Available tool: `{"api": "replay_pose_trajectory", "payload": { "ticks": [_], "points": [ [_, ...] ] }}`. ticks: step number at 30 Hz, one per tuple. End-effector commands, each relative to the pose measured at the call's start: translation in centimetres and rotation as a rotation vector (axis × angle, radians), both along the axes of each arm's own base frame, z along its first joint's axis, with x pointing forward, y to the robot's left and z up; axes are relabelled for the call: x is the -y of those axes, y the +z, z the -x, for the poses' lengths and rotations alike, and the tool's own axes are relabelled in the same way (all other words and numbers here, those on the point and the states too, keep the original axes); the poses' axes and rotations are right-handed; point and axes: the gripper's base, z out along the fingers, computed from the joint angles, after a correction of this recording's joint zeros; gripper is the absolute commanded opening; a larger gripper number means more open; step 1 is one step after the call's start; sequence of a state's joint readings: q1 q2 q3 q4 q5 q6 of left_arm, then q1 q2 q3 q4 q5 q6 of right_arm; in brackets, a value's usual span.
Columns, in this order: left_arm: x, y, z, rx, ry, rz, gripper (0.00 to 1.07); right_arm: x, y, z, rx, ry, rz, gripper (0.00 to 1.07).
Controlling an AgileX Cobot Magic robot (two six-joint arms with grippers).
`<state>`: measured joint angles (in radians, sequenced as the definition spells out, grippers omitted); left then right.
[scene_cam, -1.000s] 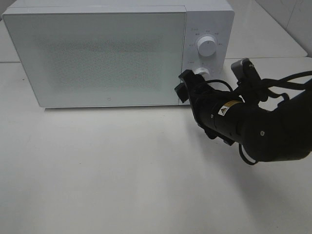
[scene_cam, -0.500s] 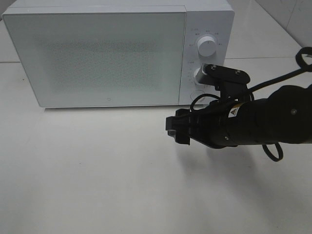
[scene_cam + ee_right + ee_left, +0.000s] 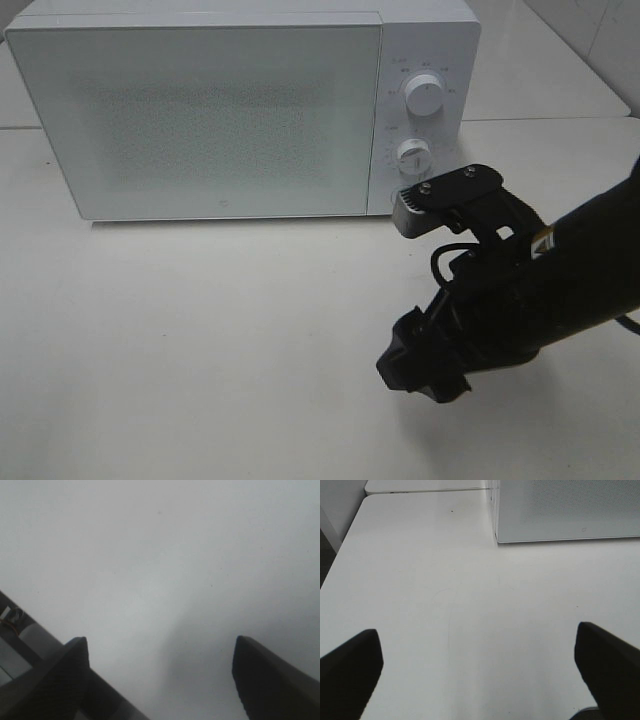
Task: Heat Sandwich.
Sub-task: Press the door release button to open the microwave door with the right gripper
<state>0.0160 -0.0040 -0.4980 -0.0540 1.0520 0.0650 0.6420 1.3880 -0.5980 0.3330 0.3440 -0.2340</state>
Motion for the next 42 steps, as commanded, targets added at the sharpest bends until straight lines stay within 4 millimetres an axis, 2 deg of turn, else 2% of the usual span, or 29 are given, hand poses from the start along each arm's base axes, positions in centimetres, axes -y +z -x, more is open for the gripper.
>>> {"api": "replay_pose_trajectory", "payload": {
  "ticks": [1, 2, 4, 8, 20, 23, 25, 26, 33, 42],
  "points": [
    [0.1, 0.0, 0.3, 0.038, -0.003, 0.009, 1.01, 0.8, 1.5, 1.1, 0.009, 0.060, 0.028, 0.76],
    [0.1, 0.0, 0.3, 0.038, -0.003, 0.009, 1.01, 0.8, 1.5, 1.1, 0.009, 0.060, 0.028, 0.76],
    [0.1, 0.0, 0.3, 0.038, -0.003, 0.009, 1.01, 1.4, 3.0, 2.0, 0.028, 0.058, 0.000, 0.77],
    [0.1, 0.0, 0.3, 0.038, -0.003, 0.009, 1.01, 2.3, 4.7, 3.4, 0.039, 0.087, -0.009, 0.77],
    [0.1, 0.0, 0.3, 0.038, -0.003, 0.009, 1.01, 5.6, 7.8, 7.2, 0.072, 0.078, 0.020, 0.76],
    [0.1, 0.0, 0.3, 0.038, -0.003, 0.009, 1.01, 7.4, 9.3, 9.4, 0.125, 0.057, -0.016, 0.76],
    [0.1, 0.0, 0.3, 0.038, -0.003, 0.009, 1.01, 7.8, 9.6, 10.0, 0.133, 0.056, -0.024, 0.76],
    [0.1, 0.0, 0.3, 0.038, -0.003, 0.009, 1.01, 8.6, 10.1, 11.1, 0.156, 0.049, -0.048, 0.76],
    [0.1, 0.0, 0.3, 0.038, -0.003, 0.009, 1.01, 11.3, 10.9, 14.6, 0.198, -0.030, -0.114, 0.76],
    [0.1, 0.0, 0.3, 0.038, -0.003, 0.009, 1.01, 13.9, 10.9, 16.6, 0.338, -0.256, -0.076, 0.76]
  ]
}}
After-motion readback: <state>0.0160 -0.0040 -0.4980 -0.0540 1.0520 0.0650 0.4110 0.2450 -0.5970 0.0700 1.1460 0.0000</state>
